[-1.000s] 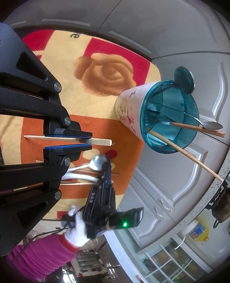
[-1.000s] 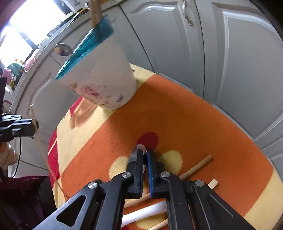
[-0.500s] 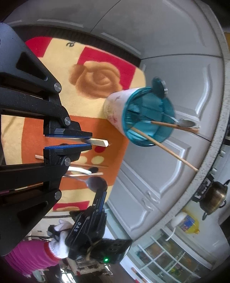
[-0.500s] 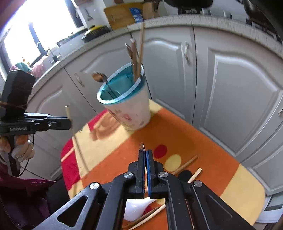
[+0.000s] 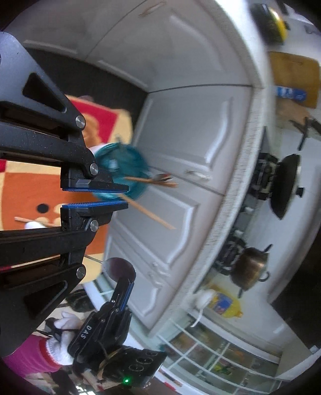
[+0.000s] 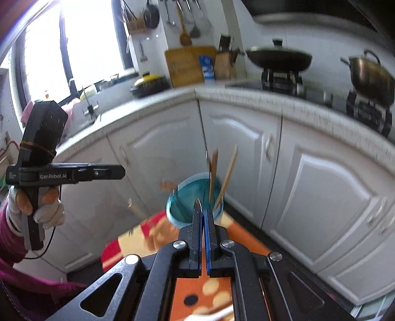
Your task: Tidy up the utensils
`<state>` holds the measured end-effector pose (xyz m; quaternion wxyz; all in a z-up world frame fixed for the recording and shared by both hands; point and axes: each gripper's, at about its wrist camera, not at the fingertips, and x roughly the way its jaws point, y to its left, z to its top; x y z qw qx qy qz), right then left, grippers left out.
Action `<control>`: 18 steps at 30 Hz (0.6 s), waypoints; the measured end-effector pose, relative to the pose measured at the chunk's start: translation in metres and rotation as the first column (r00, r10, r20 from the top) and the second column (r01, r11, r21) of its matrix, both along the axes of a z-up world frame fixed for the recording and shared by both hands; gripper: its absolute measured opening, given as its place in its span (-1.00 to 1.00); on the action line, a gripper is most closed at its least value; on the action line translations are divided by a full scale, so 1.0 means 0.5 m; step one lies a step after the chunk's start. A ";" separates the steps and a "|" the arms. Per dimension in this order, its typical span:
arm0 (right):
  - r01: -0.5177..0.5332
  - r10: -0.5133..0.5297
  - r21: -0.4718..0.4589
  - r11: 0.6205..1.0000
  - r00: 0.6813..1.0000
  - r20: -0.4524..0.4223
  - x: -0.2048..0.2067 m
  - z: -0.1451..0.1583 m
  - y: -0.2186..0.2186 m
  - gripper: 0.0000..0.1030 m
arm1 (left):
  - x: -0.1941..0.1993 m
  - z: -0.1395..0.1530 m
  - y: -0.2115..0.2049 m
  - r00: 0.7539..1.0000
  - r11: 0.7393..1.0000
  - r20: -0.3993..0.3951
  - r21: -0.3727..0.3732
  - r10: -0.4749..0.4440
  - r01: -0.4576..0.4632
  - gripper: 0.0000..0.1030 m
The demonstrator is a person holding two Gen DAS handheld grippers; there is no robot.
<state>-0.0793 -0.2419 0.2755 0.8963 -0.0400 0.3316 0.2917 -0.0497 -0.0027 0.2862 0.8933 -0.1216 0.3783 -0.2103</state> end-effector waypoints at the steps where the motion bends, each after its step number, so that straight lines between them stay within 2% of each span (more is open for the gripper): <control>1: 0.000 0.000 -0.001 1.000 1.000 0.016 0.012 0.014 0.013 -0.97 | 0.007 0.007 0.004 1.000 1.000 0.007 -0.003 0.004 -0.004 -0.91; 5: 0.006 -0.006 -0.005 1.000 0.999 0.034 0.042 0.028 0.043 -0.97 | 0.017 0.004 0.019 1.000 1.000 0.014 0.002 0.014 -0.014 -0.91; 11: 0.030 -0.028 -0.036 0.999 0.998 0.055 0.089 0.024 0.074 -0.97 | 0.013 -0.076 0.047 0.999 1.000 -0.047 0.003 -0.010 0.010 -0.89; 14: 0.029 -0.026 -0.059 0.998 0.998 0.060 0.111 0.020 0.089 -0.97 | -0.010 -0.129 0.046 0.996 0.994 -0.040 0.081 -0.074 0.077 -0.62; 15: 0.026 -0.023 -0.057 0.998 0.998 0.056 0.117 0.019 0.091 -0.97 | -0.019 -0.154 0.040 0.993 0.987 -0.052 0.115 -0.102 0.107 -0.45; 16: 0.024 -0.021 -0.057 0.998 0.998 0.054 0.122 0.018 0.092 -0.97 | -0.027 -0.180 0.033 0.989 0.979 -0.071 0.148 -0.130 0.139 -0.38; 18: 0.021 -0.019 -0.059 0.998 0.999 0.050 0.132 0.016 0.094 -0.97 | -0.039 -0.241 0.012 0.977 0.957 -0.113 0.211 -0.180 0.200 -0.37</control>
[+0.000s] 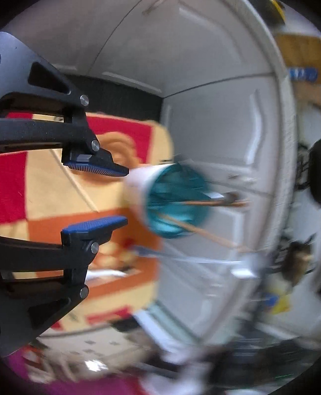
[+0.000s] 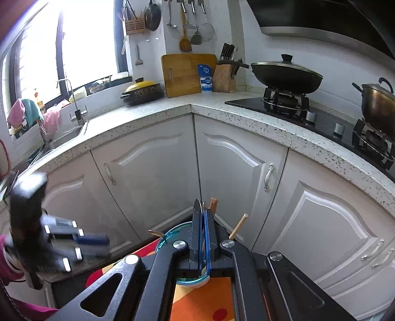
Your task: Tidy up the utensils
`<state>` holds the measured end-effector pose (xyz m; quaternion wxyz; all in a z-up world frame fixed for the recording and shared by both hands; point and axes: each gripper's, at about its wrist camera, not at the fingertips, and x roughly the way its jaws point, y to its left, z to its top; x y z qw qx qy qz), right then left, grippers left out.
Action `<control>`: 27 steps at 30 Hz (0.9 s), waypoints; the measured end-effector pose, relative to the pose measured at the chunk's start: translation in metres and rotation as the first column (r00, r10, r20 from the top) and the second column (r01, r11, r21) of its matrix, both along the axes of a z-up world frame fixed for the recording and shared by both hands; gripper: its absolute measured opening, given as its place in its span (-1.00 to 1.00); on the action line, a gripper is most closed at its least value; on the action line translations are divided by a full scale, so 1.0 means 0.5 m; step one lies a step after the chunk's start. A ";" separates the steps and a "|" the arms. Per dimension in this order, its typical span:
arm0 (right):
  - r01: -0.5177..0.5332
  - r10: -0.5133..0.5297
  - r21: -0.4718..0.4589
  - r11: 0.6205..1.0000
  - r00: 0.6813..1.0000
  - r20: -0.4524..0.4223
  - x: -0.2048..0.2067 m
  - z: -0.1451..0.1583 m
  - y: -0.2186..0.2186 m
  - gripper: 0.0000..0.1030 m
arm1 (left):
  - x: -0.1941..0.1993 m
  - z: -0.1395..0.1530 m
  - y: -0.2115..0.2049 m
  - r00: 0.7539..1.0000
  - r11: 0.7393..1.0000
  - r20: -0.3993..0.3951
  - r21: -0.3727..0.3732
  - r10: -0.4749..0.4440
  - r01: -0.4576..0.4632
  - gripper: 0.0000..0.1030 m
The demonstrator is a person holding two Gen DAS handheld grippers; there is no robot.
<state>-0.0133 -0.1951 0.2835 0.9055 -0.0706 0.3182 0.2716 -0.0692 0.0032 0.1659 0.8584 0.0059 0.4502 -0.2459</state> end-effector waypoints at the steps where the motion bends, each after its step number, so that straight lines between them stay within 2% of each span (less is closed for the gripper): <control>1: 0.002 -0.002 0.002 1.000 1.000 -0.003 0.005 -0.001 0.000 -0.97 | -0.002 -0.033 -0.013 0.999 0.999 -0.020 0.038 -0.032 0.033 -0.37; 3: 0.008 -0.008 0.005 1.000 1.000 -0.009 0.014 -0.002 -0.003 -0.97 | -0.005 -0.092 -0.038 0.995 0.990 -0.058 0.111 -0.079 0.085 -0.37; 7: 0.007 -0.007 -0.008 1.000 1.000 -0.014 0.020 0.001 0.000 -0.97 | 0.006 -0.173 -0.062 0.987 0.975 -0.111 0.175 -0.116 0.134 -0.37; 11: 0.010 -0.011 -0.011 1.000 1.000 -0.014 0.024 0.006 0.000 -0.97 | 0.007 -0.218 -0.077 0.980 0.939 -0.114 0.288 -0.161 0.187 -0.37; 17: 0.012 -0.012 0.003 1.000 1.000 -0.024 0.032 0.003 -0.004 -0.97 | -0.006 -0.259 -0.105 0.951 0.880 -0.171 0.363 -0.259 0.305 -0.37; 19: 0.010 -0.010 0.001 1.000 1.000 -0.026 0.032 0.000 -0.001 -0.97 | -0.004 -0.262 -0.107 0.953 0.882 -0.162 0.364 -0.257 0.300 -0.36; 21: 0.005 -0.005 0.000 1.000 1.000 -0.029 0.031 -0.001 0.002 -0.97 | 0.009 -0.263 -0.105 0.955 0.897 -0.180 0.338 -0.236 0.285 -0.37; 24: 0.003 -0.003 -0.002 1.000 1.000 -0.030 0.031 -0.001 0.002 -0.97 | 0.014 -0.266 -0.113 0.952 0.891 -0.176 0.343 -0.251 0.298 -0.40; 25: 0.003 -0.003 -0.001 1.000 1.000 -0.031 0.031 -0.002 0.002 -0.97 | 0.014 -0.266 -0.116 0.950 0.890 -0.177 0.341 -0.257 0.304 -0.57; 27: 0.003 -0.003 -0.002 1.000 0.999 -0.032 0.031 -0.002 0.003 -0.97 | 0.000 -0.267 -0.121 0.944 0.889 -0.186 0.328 -0.272 0.320 -0.76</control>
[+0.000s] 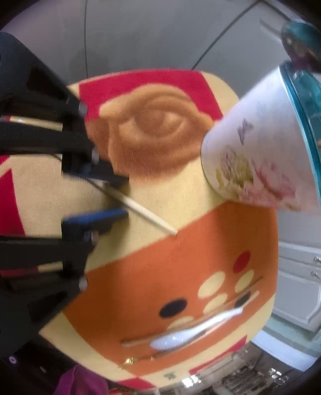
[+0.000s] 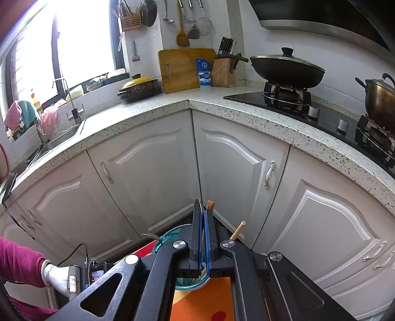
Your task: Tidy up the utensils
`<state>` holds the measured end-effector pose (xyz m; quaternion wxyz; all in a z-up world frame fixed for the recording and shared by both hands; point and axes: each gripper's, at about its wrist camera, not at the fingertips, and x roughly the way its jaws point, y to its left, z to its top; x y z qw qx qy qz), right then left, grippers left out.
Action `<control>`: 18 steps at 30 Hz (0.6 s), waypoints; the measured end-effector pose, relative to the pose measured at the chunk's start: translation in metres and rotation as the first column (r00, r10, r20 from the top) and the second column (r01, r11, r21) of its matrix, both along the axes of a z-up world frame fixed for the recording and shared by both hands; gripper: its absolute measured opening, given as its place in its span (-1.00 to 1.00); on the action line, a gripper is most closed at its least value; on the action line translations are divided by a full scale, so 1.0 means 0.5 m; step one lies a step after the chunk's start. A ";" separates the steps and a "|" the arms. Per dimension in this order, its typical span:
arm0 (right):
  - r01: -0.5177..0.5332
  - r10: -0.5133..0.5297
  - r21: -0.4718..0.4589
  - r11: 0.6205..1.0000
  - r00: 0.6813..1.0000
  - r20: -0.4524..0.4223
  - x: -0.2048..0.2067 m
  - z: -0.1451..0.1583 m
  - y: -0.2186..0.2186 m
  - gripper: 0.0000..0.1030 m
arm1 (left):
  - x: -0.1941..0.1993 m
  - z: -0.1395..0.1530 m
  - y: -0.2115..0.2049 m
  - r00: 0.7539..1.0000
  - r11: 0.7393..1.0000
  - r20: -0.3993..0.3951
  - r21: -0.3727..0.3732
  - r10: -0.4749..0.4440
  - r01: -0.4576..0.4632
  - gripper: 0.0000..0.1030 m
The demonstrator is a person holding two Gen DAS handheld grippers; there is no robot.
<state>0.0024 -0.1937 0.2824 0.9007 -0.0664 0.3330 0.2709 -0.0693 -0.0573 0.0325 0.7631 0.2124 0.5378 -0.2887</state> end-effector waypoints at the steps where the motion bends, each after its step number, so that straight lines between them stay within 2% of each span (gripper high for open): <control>1: 0.000 0.000 -0.001 1.000 1.000 0.000 0.000 0.000 0.000 -0.97 | -0.005 0.001 -0.004 1.000 1.000 0.012 0.008 -0.003 0.003 -0.81; 2: 0.002 -0.002 -0.001 1.000 1.000 -0.001 0.000 0.000 0.001 -0.98 | -0.008 0.002 -0.006 1.000 1.000 0.016 0.007 0.003 -0.003 -0.85; 5: 0.004 -0.004 0.000 1.000 1.000 -0.002 -0.003 0.000 0.002 -0.97 | -0.006 0.028 0.021 0.995 0.991 -0.049 -0.104 0.084 -0.089 -0.90; 8: 0.002 -0.002 0.000 1.000 1.000 0.001 -0.004 0.001 0.002 -0.97 | -0.004 0.081 0.061 0.984 0.963 -0.058 -0.206 0.167 -0.176 -0.95; 10: 0.003 -0.003 0.000 1.000 1.000 0.005 -0.005 0.001 0.002 -0.97 | -0.004 0.132 0.093 0.974 0.931 -0.060 -0.288 0.218 -0.226 -0.96; 12: 0.010 -0.010 -0.002 1.000 1.000 0.010 -0.005 0.001 0.001 -0.97 | 0.000 0.171 0.115 0.965 0.905 -0.053 -0.337 0.258 -0.261 -0.96; 13: 0.014 -0.014 0.000 1.000 1.000 0.012 -0.006 0.002 0.000 -0.97 | -0.001 0.203 0.129 0.959 0.883 -0.047 -0.379 0.280 -0.276 -0.96; 18: 0.032 -0.032 -0.009 0.999 0.999 0.022 -0.003 -0.002 0.005 -0.97 | 0.045 0.315 0.167 0.940 0.799 -0.012 -0.524 0.341 -0.296 -0.96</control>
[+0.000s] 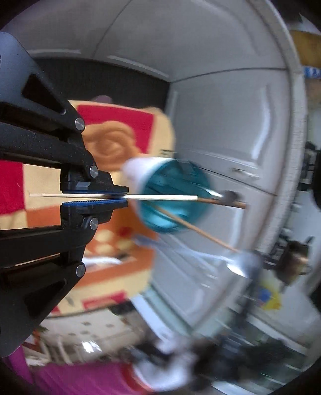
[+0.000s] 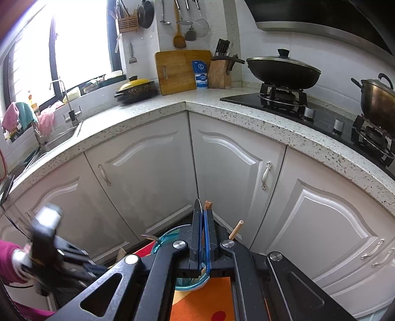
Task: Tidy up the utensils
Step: 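Lift the chopstick into the cup and open the left tool while the right tool releases the spoon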
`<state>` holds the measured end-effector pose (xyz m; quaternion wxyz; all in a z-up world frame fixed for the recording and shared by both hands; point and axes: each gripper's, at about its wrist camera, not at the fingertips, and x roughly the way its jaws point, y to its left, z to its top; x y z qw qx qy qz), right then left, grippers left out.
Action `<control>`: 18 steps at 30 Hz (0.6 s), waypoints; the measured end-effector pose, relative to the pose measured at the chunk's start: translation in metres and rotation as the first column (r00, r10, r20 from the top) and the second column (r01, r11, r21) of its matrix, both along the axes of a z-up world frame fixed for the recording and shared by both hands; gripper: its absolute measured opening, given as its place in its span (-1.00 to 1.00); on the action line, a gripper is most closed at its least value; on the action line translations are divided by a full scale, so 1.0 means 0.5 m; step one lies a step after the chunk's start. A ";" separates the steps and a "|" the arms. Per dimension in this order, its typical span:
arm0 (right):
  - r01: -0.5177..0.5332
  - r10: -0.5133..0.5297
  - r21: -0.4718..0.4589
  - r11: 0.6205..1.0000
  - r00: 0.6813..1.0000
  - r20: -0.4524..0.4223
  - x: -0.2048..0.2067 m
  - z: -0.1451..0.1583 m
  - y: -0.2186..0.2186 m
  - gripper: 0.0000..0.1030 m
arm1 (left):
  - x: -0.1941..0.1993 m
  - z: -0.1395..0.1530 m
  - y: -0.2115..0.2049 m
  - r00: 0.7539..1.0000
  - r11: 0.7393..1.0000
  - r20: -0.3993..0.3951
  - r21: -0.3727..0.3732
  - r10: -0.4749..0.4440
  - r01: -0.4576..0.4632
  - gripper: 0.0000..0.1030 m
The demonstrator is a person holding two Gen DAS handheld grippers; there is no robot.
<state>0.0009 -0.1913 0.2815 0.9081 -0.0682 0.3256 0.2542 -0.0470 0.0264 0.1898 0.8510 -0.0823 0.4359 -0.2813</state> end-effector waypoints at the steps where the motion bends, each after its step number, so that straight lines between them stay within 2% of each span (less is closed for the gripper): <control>1: 0.002 -0.002 -0.002 1.000 1.000 0.002 0.001 0.000 0.002 -0.97 | 0.009 0.019 0.000 1.000 1.000 0.017 -0.019 0.010 -0.010 -0.96; 6: 0.027 -0.027 -0.024 0.999 0.999 0.022 0.014 0.000 0.007 -0.97 | 0.071 0.097 -0.011 0.992 0.995 0.097 -0.068 0.080 -0.073 -0.96; 10: 0.071 -0.067 -0.055 0.996 0.996 0.066 0.025 0.004 0.012 -0.97 | 0.122 0.146 -0.024 0.965 0.984 0.194 -0.063 0.174 -0.164 -0.96; 13: 0.094 -0.086 -0.078 0.992 0.992 0.095 0.034 0.000 0.021 -0.97 | 0.158 0.148 -0.048 0.954 0.977 0.212 -0.085 0.212 -0.198 -0.96; 15: 0.107 -0.095 -0.103 0.989 0.989 0.114 0.041 -0.007 0.029 -0.97 | 0.173 0.137 -0.074 0.935 0.972 0.265 -0.043 0.234 -0.232 -0.96; 18: 0.116 -0.098 -0.130 0.985 0.985 0.140 0.047 -0.018 0.040 -0.97 | 0.191 0.112 -0.097 0.922 0.967 0.300 -0.006 0.243 -0.253 -0.96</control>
